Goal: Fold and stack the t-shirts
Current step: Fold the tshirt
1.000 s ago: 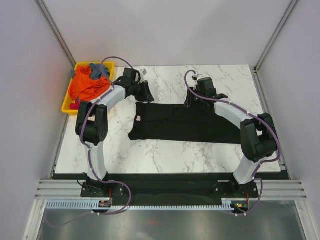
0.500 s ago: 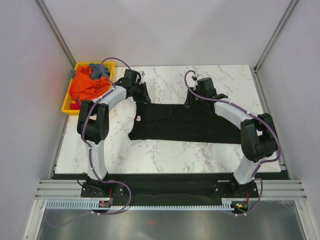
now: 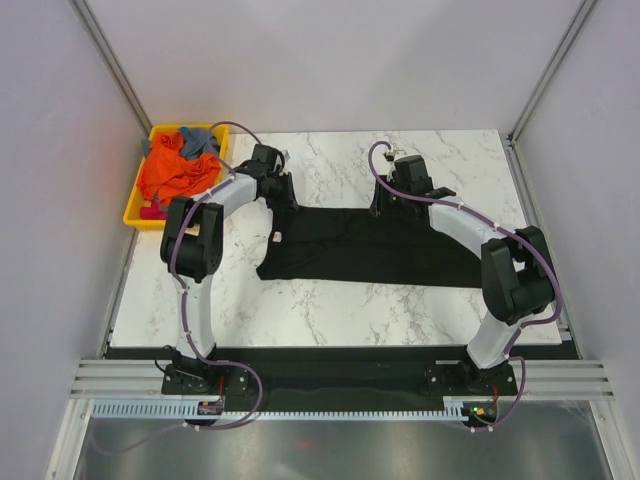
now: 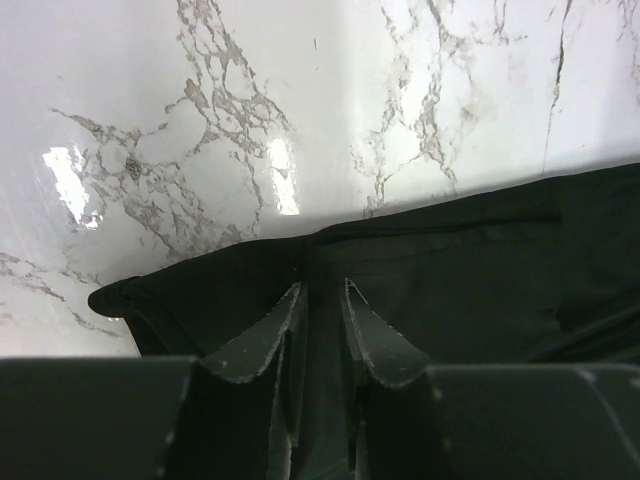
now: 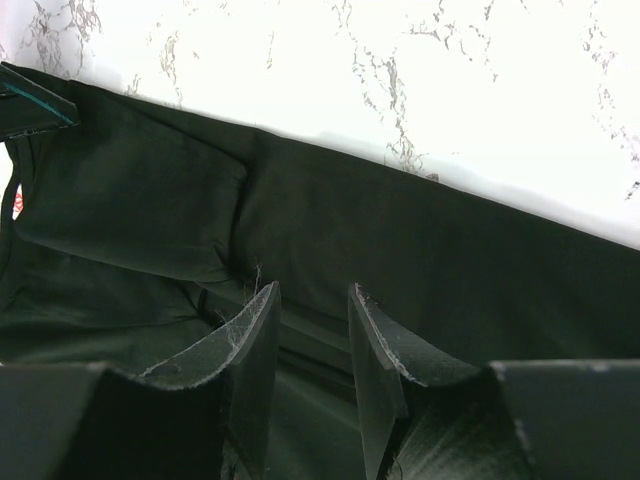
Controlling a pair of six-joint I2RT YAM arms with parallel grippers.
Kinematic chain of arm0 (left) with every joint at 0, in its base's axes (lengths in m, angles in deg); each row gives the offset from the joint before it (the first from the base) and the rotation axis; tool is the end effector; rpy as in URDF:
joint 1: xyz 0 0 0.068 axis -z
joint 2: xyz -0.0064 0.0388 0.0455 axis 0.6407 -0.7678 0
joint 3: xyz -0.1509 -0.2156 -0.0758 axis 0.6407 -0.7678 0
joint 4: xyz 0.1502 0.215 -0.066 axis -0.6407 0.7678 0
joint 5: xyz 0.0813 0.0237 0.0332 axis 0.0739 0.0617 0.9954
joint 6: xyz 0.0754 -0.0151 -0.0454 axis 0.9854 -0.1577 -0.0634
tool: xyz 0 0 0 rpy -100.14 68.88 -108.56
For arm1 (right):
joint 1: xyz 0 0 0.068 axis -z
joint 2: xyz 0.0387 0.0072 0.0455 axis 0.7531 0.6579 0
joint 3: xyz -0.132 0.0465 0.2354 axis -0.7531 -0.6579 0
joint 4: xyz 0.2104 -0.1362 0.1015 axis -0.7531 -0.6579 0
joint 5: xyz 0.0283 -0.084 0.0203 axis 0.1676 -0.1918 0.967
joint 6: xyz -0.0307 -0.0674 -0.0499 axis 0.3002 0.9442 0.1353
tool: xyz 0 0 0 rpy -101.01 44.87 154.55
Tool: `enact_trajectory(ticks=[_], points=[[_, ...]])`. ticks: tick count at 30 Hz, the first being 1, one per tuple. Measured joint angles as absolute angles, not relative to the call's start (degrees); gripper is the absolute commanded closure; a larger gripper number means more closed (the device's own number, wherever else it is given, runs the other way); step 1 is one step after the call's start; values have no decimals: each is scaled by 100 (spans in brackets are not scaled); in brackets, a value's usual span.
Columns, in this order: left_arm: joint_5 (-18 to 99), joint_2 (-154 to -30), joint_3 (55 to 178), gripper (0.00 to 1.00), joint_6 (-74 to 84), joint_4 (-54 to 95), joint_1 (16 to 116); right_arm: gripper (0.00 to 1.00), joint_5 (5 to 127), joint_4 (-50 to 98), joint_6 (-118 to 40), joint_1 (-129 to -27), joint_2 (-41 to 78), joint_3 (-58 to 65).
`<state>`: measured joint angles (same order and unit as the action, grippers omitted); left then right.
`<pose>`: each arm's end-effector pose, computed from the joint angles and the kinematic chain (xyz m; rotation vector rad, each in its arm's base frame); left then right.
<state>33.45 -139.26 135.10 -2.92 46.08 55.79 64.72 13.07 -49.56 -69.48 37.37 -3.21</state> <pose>0.4705 -0.1564 0.1279 0.0254 2.5959 -0.5765 0.3977 0.1596 0.1919 -0.1249 2.3464 0.4717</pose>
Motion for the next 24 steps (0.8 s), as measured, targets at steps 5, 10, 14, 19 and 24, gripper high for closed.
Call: enact_trajectory(ticks=[5,10,14,19,24], points=[[3352,-13959,13510,94,-290,4626,5579,59,6455,1305,-4951,-6948,3737,-321],[3321,-13955,13521,98,-290,4623,5583,59,6453,1307,-4929,-6948,3737,-321],[3295,-13939,13521,98,-292,4628,5610,59,6457,1307,-4932,-6948,3739,-321],[3227,-13749,13468,98,-292,4632,5662,59,6457,1305,-4929,-6948,3739,-321],[3219,-13430,13399,98,-292,4641,5697,58,6473,1305,-4932,-6948,3739,-321]])
